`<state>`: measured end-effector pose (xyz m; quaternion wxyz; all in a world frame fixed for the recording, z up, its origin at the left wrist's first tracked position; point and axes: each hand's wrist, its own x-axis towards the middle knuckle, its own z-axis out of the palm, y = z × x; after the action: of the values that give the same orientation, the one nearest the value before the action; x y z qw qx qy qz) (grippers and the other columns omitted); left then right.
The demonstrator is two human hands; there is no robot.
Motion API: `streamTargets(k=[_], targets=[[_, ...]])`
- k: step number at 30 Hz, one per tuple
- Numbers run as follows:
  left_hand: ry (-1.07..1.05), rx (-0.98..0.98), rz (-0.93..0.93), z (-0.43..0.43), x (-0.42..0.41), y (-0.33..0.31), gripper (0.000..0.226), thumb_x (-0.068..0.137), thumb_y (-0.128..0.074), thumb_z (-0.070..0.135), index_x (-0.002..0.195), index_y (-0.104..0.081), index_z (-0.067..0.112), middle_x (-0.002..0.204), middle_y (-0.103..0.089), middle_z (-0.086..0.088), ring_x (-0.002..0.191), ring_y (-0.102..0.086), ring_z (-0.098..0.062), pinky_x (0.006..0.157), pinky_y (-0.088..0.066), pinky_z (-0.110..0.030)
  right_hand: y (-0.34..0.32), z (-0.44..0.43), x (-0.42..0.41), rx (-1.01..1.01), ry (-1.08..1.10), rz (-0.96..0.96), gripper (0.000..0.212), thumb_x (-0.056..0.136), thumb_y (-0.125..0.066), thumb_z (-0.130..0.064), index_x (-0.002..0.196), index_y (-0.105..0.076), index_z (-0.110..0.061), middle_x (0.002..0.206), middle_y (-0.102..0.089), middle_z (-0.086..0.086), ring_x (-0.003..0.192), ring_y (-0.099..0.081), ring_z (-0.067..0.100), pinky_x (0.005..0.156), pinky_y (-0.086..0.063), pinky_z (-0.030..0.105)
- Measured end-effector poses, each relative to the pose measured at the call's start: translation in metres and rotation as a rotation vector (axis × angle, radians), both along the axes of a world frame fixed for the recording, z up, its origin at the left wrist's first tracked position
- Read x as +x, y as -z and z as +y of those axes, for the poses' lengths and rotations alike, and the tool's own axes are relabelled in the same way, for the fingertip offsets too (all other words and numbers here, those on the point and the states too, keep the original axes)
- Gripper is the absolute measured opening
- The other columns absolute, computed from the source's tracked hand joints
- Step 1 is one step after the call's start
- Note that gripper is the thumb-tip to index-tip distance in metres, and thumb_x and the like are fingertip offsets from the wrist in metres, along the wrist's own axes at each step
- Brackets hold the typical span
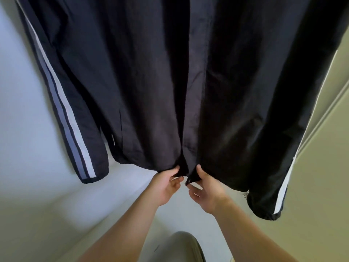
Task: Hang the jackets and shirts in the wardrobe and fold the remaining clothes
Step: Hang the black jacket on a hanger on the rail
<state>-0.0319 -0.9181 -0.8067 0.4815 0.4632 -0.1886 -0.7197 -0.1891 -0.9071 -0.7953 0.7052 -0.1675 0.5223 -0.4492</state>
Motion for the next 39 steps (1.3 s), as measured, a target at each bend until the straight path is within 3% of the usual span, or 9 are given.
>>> streamTargets(k=[4,8,12,17,22,28,32,36,39], targets=[[0.019,0.005,0.034,0.011,0.001,0.011,0.036,0.089,-0.079,0.023,0.12,-0.07,0.008,0.095,-0.071,-0.005,0.064,-0.059,-0.015,0.067,-0.051,-0.026,-0.002,0.009,-0.002,-0.011,0.045,-0.084,0.029,0.096,-0.069,-0.031,0.112,-0.07,-0.006,0.1,-0.077,0.012,0.075,-0.072,0.022,0.06,-0.057,0.03],[0.029,-0.031,0.06,0.022,0.003,0.016,0.033,0.091,-0.076,0.024,0.119,-0.072,0.008,0.101,-0.073,-0.008,0.07,-0.062,-0.017,0.077,-0.054,-0.03,0.003,0.013,-0.003,-0.016,0.085,-0.134,0.018,0.095,-0.065,-0.002,0.111,-0.068,0.006,0.109,-0.074,0.021,0.096,-0.073,0.029,0.081,-0.061,0.036],[0.033,-0.109,0.042,0.027,0.004,0.017,0.028,0.094,-0.072,0.019,0.118,-0.072,0.005,0.107,-0.075,-0.011,0.082,-0.068,-0.02,0.086,-0.056,-0.031,0.009,0.019,-0.003,0.002,0.046,-0.151,0.014,0.091,-0.062,0.013,0.104,-0.067,0.009,0.099,-0.075,0.023,0.098,-0.074,0.034,0.08,-0.063,0.037],[0.075,-0.22,-0.129,0.032,0.004,0.02,0.024,0.092,-0.072,0.007,0.115,-0.073,-0.002,0.103,-0.074,-0.011,0.094,-0.069,-0.02,0.096,-0.055,-0.032,0.016,0.022,-0.001,0.017,-0.029,-0.101,0.017,0.086,-0.075,0.001,0.103,-0.073,0.006,0.1,-0.076,0.019,0.093,-0.076,0.027,0.084,-0.062,0.036],[0.023,-0.213,-0.252,0.032,0.003,0.024,0.02,0.09,-0.076,0.011,0.108,-0.075,0.002,0.091,-0.074,-0.008,0.085,-0.068,-0.018,0.084,-0.055,-0.029,0.019,0.022,-0.001,0.061,-0.085,0.111,0.022,0.08,-0.086,-0.017,0.098,-0.078,-0.007,0.093,-0.079,0.008,0.081,-0.073,0.017,0.067,-0.059,0.028],[0.032,-0.174,-0.347,0.031,0.004,0.024,0.014,0.087,-0.081,0.019,0.092,-0.074,0.008,0.071,-0.06,-0.002,0.068,-0.053,-0.015,0.073,-0.048,-0.03,0.02,0.026,0.001,0.035,-0.091,0.189,0.029,0.078,-0.088,-0.03,0.101,-0.075,-0.017,0.091,-0.079,-0.005,0.097,-0.071,0.017,0.074,-0.056,0.032],[0.064,-0.174,-0.363,0.031,0.003,0.02,0.014,0.086,-0.081,0.02,0.079,-0.072,0.013,0.068,-0.053,-0.003,0.064,-0.046,-0.016,0.069,-0.046,-0.028,0.02,0.028,0.004,-0.01,-0.063,0.195,0.028,0.08,-0.086,-0.03,0.103,-0.075,-0.02,0.099,-0.078,-0.006,0.101,-0.069,0.017,0.076,-0.055,0.033],[0.077,-0.192,-0.371,0.031,0.003,0.019,0.028,0.085,-0.082,0.019,0.062,-0.067,0.02,0.066,-0.042,-0.004,0.065,-0.036,-0.018,0.065,-0.041,-0.026,0.02,0.029,0.004,-0.025,-0.079,0.172,0.028,0.083,-0.084,-0.028,0.107,-0.074,-0.017,0.106,-0.076,-0.003,0.103,-0.067,0.017,0.076,-0.054,0.032],[0.053,-0.2,-0.428,0.031,0.002,0.021,0.027,0.084,-0.083,0.021,0.061,-0.067,0.021,0.065,-0.041,-0.002,0.064,-0.032,-0.018,0.063,-0.037,-0.029,0.023,0.028,0.005,-0.051,-0.096,0.133,0.027,0.087,-0.08,-0.022,0.11,-0.073,-0.009,0.106,-0.077,0.004,0.095,-0.069,0.017,0.075,-0.054,0.031]])
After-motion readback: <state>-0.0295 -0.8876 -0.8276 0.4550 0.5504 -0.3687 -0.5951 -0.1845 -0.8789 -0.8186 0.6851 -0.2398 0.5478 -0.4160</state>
